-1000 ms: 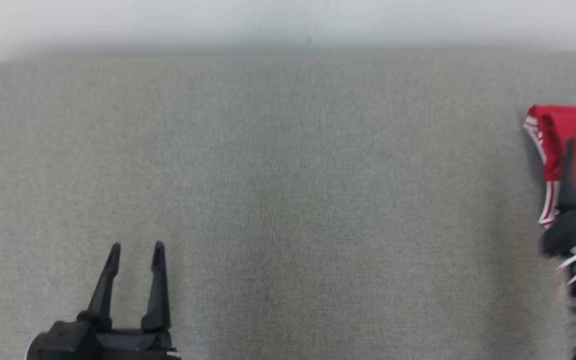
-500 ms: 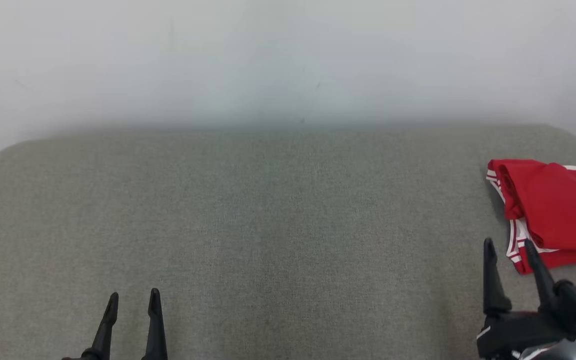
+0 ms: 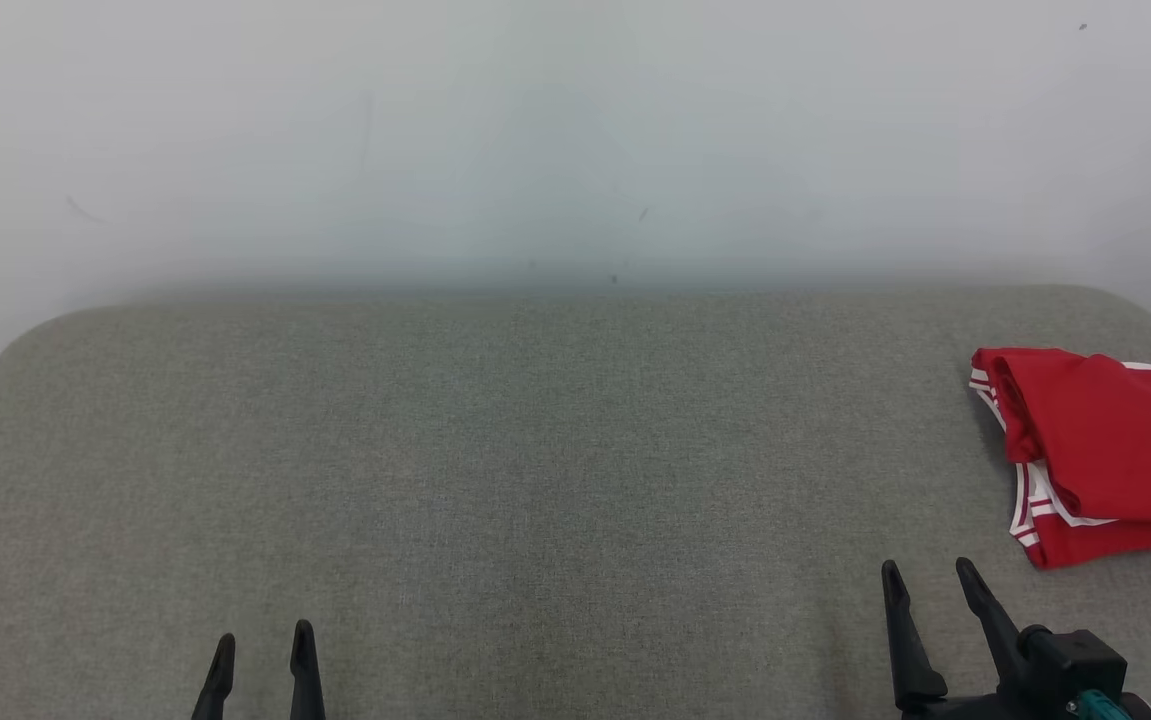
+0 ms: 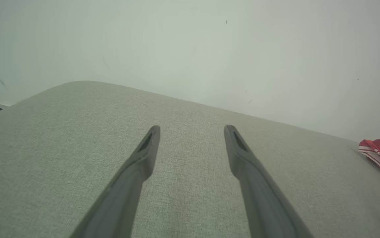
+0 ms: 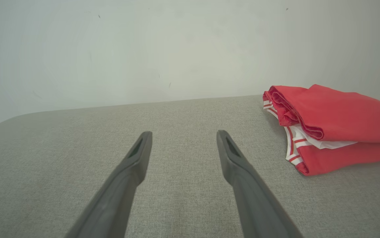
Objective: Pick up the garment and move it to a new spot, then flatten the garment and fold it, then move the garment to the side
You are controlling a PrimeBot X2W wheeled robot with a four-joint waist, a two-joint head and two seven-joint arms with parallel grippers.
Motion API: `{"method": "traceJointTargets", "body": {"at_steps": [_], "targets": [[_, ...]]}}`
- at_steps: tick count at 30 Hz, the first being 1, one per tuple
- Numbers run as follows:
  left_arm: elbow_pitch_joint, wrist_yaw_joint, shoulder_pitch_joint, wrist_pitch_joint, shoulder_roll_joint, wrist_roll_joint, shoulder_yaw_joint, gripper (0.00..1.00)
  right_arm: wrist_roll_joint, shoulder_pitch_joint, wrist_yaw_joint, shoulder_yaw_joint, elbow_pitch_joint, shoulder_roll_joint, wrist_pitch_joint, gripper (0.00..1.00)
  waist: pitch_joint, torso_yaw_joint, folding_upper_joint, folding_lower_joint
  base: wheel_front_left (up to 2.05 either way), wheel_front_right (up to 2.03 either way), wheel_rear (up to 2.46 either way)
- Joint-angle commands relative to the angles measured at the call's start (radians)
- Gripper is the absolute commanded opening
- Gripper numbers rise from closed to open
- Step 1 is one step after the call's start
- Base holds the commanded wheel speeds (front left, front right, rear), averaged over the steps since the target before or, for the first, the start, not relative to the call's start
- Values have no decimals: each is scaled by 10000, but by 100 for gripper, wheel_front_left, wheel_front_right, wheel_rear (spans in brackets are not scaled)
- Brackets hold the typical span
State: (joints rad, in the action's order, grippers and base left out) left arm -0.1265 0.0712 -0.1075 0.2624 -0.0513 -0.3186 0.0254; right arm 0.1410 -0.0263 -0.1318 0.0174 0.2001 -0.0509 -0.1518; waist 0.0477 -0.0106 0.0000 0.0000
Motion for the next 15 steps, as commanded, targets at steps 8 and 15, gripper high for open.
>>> {"method": "traceJointTargets", "body": {"at_steps": [8,15], "targets": [[-219,-92,-154,30,13,-143,-30,100,44,34,28,16,209,9,90,100,-37,31,0,0,0,0,0],[-136,-153,-164,30,13,-82,-70,100,168,90,28,6,238,10,115,100,-118,88,0,0,0,0,0]]}}
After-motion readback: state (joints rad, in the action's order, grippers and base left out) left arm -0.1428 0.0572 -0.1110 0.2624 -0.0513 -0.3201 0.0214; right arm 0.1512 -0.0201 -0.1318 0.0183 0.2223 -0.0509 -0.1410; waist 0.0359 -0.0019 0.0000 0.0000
